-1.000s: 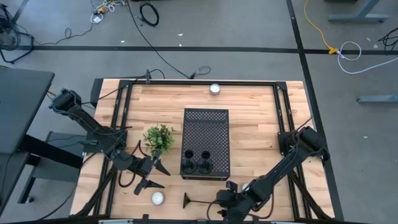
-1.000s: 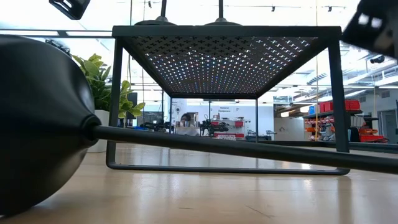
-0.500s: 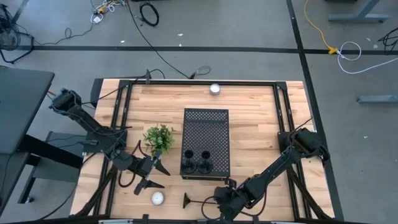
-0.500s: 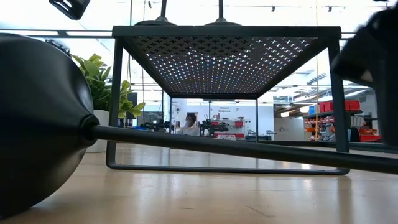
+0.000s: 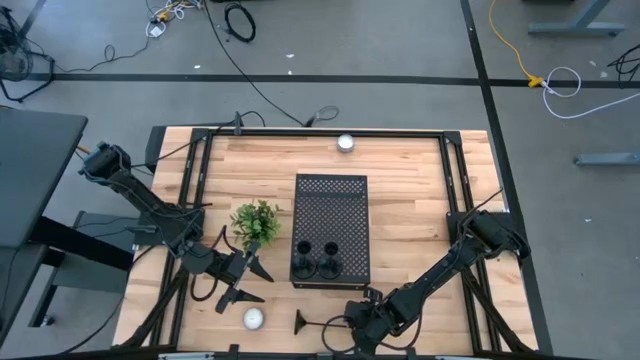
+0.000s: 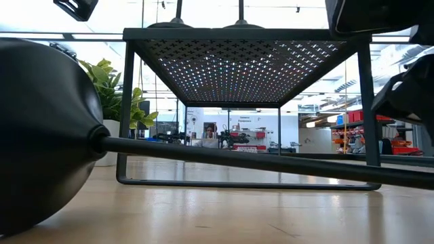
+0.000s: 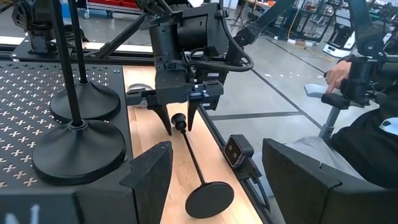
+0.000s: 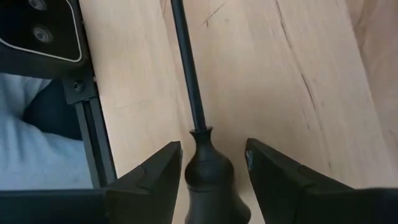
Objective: Pick & Place candle stick holders
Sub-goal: Put the black candlestick on the shelf
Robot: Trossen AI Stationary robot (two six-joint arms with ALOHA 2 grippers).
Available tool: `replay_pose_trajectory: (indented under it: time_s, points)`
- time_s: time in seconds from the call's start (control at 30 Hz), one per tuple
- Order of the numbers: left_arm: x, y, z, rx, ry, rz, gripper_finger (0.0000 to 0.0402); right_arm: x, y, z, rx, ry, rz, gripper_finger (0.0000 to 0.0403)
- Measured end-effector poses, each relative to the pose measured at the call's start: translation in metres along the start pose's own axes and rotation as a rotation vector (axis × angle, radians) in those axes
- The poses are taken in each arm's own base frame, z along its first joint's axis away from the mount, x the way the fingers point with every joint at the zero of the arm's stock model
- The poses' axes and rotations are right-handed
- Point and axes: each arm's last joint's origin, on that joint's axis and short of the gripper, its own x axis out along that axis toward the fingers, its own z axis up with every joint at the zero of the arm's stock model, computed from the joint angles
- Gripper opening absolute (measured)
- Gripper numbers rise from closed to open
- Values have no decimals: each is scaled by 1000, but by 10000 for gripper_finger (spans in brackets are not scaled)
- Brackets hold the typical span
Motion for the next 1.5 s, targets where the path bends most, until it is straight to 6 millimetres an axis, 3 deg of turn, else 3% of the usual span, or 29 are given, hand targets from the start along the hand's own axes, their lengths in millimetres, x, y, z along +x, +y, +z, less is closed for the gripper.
replay_pose_trajectory:
  time_s: [0.23, 0.53, 0.83, 1.13, 1.5]
  points:
    - [0, 0, 0, 0, 0, 0, 248, 0, -1, -3, 3, 16, -21, 171]
    - [0, 0, 0, 0, 0, 0, 248, -1, -1, -4, 20, 42, -10, 88]
    - [0, 0, 0, 0, 1, 0, 248, -5, 7, -1, 33, 110, 35, 88]
    - [0, 0, 0, 0, 1, 0, 248, -40, 30, 15, -14, 218, 57, 88]
    - [0, 0, 0, -1, 1, 0, 248, -98, 43, 30, -13, 292, -75, 88]
